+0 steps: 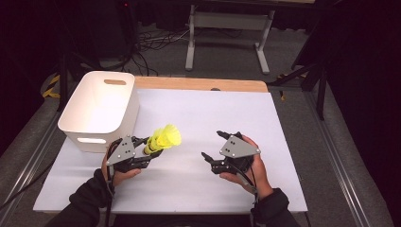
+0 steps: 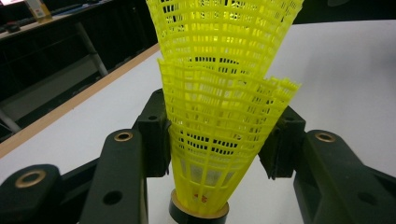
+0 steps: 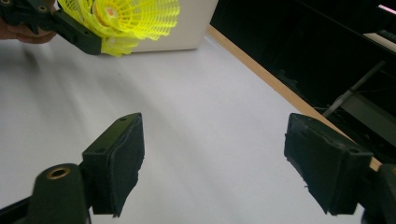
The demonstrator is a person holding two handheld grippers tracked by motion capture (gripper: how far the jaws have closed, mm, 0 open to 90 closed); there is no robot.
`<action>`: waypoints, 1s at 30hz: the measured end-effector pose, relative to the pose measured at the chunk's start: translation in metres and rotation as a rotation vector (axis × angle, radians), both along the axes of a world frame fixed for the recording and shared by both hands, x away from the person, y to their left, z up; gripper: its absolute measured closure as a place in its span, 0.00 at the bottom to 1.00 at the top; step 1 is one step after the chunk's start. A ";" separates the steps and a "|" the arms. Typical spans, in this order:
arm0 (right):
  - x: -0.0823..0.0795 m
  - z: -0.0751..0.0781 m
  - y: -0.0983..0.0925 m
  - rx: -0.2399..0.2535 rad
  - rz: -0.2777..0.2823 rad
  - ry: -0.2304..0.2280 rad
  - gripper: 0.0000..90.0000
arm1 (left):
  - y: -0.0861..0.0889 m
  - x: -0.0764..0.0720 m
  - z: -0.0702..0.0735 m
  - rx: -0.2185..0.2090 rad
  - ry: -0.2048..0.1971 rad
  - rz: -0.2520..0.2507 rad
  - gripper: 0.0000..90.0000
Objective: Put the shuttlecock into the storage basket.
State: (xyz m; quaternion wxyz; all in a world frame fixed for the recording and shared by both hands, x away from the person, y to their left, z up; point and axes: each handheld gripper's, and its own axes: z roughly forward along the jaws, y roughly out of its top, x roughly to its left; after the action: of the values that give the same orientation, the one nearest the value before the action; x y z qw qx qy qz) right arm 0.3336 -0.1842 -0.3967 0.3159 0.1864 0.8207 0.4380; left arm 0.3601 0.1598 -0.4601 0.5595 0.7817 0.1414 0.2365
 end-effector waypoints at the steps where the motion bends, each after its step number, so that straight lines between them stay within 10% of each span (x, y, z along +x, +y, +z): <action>1: 0.000 0.000 0.000 0.000 0.000 0.000 0.24 | 0.000 0.000 0.000 0.000 0.000 0.000 0.58; 30: -0.014 -0.054 -0.076 0.050 -0.140 -0.003 0.18 | 0.019 -0.007 0.006 -0.011 -0.024 0.036 0.58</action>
State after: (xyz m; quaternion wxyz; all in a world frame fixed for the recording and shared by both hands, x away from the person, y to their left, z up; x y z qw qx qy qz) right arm 0.3197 -0.2607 -0.4508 0.3424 0.2506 0.7939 0.4356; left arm 0.3533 0.1790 -0.4536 0.5611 0.7730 0.1503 0.2550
